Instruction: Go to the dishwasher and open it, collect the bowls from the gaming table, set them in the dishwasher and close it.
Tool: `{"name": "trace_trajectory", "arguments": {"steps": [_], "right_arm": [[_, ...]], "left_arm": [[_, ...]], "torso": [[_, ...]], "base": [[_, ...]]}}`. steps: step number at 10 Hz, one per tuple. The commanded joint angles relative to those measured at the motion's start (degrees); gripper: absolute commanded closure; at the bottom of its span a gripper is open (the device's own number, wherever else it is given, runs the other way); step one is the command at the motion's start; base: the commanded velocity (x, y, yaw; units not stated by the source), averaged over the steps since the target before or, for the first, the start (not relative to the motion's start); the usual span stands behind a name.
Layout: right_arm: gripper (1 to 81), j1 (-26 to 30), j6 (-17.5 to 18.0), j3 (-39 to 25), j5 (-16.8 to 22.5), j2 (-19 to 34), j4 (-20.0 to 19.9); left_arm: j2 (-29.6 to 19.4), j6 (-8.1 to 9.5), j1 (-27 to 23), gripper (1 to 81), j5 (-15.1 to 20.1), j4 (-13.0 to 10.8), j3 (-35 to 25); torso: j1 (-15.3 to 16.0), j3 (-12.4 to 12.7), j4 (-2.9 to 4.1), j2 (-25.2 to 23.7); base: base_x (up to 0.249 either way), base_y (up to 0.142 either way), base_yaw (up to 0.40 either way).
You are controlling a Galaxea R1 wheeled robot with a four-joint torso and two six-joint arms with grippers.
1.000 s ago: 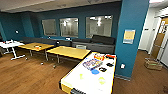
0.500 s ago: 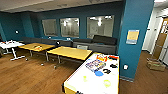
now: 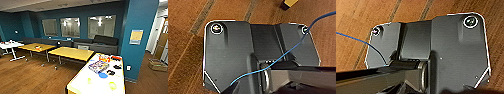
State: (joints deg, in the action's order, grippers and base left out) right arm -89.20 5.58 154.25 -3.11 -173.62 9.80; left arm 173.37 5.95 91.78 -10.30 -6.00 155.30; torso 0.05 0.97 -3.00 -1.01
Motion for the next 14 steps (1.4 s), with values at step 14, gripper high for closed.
{"name": "trace_trajectory", "arguments": {"steps": [14], "right_arm": [[1.0, 2.9, -0.3, -0.1, 2.7, -0.3, 0.4]], "left_arm": [[0.6, -0.50, -2.6, 1.0, 2.6, -0.4, -0.2]], "torso": [[0.0, 0.0, 0.00, 0.0]], "base": [[0.104, 0.119, 0.000]]}}
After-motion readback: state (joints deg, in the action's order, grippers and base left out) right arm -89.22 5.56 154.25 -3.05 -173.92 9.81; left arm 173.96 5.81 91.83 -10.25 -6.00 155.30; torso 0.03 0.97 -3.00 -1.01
